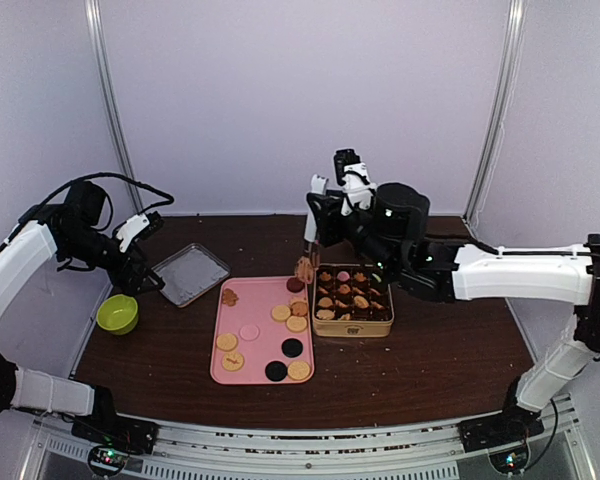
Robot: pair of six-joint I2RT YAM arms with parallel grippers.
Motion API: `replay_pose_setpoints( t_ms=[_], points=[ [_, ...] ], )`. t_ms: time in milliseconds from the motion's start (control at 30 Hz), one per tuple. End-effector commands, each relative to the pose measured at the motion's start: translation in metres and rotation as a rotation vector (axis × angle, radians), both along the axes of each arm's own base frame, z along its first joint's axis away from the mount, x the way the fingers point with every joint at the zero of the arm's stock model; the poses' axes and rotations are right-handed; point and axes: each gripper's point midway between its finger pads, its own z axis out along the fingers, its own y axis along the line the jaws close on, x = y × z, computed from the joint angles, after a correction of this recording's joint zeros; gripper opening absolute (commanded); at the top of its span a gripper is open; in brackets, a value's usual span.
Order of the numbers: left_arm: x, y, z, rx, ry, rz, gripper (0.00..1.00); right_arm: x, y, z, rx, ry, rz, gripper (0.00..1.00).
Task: Pack the cookies
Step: Place the fake cookies in the empty pocket of the box.
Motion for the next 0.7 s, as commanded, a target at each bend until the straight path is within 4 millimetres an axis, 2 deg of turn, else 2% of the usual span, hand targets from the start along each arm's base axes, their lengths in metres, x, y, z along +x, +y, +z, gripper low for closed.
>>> replay_pose_setpoints(
  t_ms=[0, 33, 100, 267, 467, 667],
  points=[
    [-0.001, -0.002, 0.007, -0.018, -0.030, -0.018, 0.96, -0.018, -0.043, -0.016, -0.021, 0.025, -0.050, 0.10],
    [-0.001, -0.002, 0.008, -0.021, -0.029, -0.019, 0.96, -0.022, -0.052, -0.027, -0.045, 0.040, -0.060, 0.11],
    [-0.001, -0.004, 0.008, -0.028, -0.026, -0.022, 0.96, -0.029, -0.068, -0.036, -0.062, 0.053, -0.085, 0.11],
    [0.000, -0.006, 0.014, -0.043, -0.031, -0.026, 0.96, -0.036, -0.091, -0.046, -0.086, 0.067, -0.126, 0.11],
    [0.002, -0.007, 0.014, -0.047, -0.024, -0.027, 0.96, -0.034, -0.101, -0.052, -0.107, 0.074, -0.154, 0.11],
    [0.002, -0.006, 0.013, -0.044, -0.023, -0.027, 0.96, -0.036, -0.099, -0.059, -0.120, 0.093, -0.136, 0.18]
  ],
)
